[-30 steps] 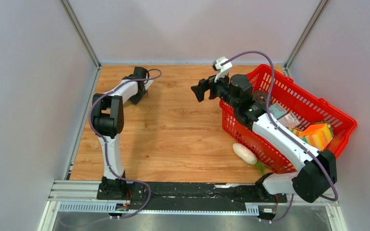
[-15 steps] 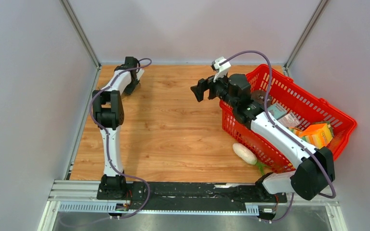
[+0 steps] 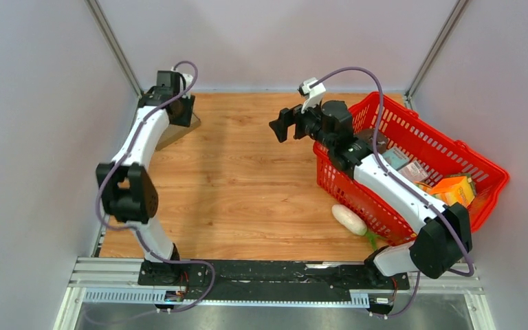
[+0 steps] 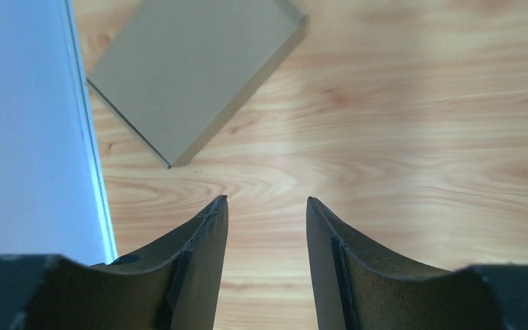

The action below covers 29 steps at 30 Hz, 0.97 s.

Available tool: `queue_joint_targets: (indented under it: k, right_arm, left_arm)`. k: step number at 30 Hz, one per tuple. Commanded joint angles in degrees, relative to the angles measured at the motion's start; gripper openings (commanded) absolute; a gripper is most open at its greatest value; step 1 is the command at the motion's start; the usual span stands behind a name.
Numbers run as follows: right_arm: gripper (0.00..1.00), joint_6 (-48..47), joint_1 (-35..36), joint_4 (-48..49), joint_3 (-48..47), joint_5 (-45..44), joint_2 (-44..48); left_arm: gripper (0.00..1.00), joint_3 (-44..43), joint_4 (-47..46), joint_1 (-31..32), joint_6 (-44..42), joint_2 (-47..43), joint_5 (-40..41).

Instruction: Fold the paper box

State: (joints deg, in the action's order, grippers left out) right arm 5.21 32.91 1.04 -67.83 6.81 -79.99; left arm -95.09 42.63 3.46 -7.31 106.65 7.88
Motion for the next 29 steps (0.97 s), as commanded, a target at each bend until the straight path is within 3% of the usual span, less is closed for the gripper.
queue_joint_targets:
  k: [1,7,13,17,21,29]
  right_arm:
    - [1.0,3.04,0.66,-3.92,-4.93,-0.39,1.94]
    - [1.0,5.41,4.36,-17.1,-9.86,-17.24,10.1]
    - [1.0,8.93,4.27,-30.9,-12.4,-28.24,23.98]
    - [1.0,9.21,4.27,-42.06,-16.27,-32.38,31.63]
    - [1.0,4.21,4.27,-50.58,-20.66,-30.46,40.41]
    - [1.0,2.61,4.01,-60.53,-36.47,-26.23,43.6]
  left_arm:
    - [0.54,4.11,-3.08,4.61,12.31,-20.66,-10.4]
    - [0.54,13.08,0.87,18.06,16.62,-46.68,-12.7]
    - [0.61,5.62,6.41,18.33,16.62,-67.87,-14.29]
    - [0.63,11.56,-2.78,18.33,22.32,-79.37,-19.03]
    - [0.65,13.62,-5.98,18.33,24.01,-83.53,-20.71]
    - [0.66,8.52,-7.74,18.33,24.89,-80.38,-24.49]
